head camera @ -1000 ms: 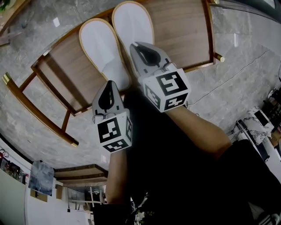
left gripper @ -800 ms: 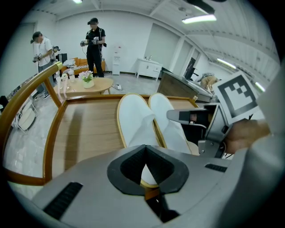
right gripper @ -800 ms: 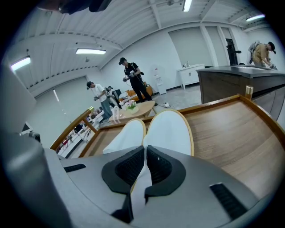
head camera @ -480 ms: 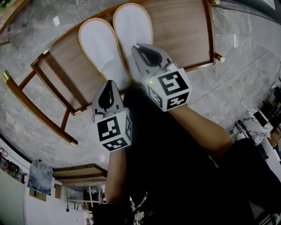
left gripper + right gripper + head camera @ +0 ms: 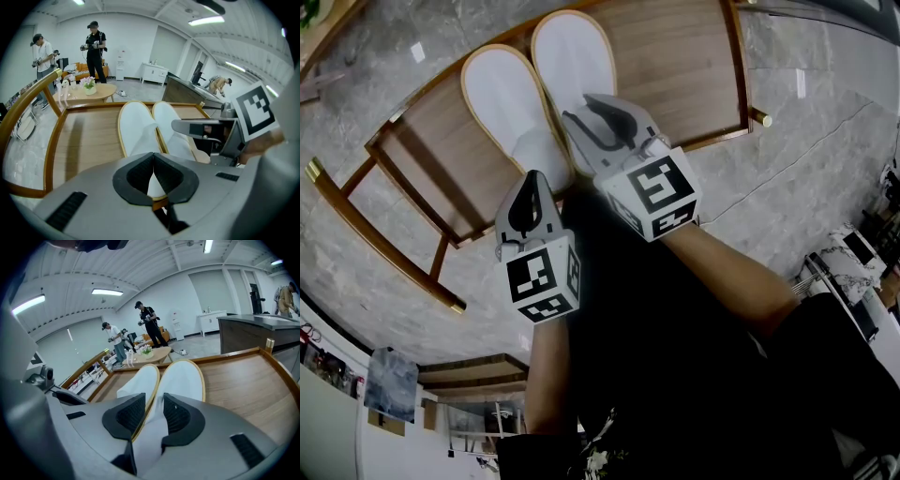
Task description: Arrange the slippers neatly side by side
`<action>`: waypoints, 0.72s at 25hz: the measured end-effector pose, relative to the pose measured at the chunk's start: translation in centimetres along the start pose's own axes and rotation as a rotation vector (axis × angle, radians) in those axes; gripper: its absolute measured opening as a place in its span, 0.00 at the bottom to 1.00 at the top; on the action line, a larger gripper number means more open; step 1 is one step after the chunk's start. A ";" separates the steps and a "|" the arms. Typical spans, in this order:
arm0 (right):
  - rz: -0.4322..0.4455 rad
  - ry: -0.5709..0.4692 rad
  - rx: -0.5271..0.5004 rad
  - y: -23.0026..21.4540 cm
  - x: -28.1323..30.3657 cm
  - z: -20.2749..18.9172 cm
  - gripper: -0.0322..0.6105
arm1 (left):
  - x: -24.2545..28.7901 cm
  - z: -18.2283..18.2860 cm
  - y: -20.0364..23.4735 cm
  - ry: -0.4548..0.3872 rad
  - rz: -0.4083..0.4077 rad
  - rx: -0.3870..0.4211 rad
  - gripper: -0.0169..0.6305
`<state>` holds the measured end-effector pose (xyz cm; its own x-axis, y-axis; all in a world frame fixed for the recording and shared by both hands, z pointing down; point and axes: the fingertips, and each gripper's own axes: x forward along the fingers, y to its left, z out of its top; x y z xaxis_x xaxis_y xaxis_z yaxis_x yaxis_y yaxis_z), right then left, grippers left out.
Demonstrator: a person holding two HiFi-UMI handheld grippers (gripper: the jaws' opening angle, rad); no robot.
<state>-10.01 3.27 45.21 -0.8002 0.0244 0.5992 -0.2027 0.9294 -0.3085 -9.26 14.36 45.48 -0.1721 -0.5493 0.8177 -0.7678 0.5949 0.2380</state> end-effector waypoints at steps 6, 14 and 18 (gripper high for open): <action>-0.029 -0.019 -0.084 0.6 -2.4 1.8 0.20 | -0.8 1.2 -0.7 -0.038 -0.018 0.023 0.03; -0.008 -0.078 -0.220 3.1 -7.7 5.7 0.05 | -6.4 6.5 -0.4 -0.225 0.039 0.016 0.03; 0.061 -0.129 -0.273 4.6 -10.2 7.9 0.05 | -9.2 9.2 -2.0 -0.332 0.078 0.061 0.03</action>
<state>-7.21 4.43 31.81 -0.8750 0.0521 0.4812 -0.0071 0.9927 -0.1205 -11.83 12.88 32.65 -0.4155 -0.6702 0.6150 -0.7781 0.6121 0.1413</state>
